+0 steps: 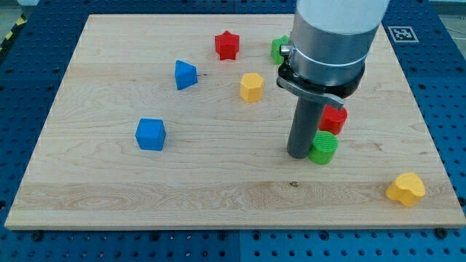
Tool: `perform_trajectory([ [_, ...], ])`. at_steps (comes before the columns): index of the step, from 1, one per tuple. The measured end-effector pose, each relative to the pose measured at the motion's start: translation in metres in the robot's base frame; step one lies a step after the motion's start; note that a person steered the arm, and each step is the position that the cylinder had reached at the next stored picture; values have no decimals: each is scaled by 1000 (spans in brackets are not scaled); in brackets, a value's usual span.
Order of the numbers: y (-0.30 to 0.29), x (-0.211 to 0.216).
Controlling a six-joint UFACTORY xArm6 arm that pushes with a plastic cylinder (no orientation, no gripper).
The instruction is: Move the green circle to the left of the yellow heart
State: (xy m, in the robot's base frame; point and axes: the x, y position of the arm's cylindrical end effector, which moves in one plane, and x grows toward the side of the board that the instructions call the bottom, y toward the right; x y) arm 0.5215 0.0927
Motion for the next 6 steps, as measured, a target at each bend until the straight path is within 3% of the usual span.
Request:
perform_trajectory([
  [4, 9, -34],
  [6, 38, 7],
])
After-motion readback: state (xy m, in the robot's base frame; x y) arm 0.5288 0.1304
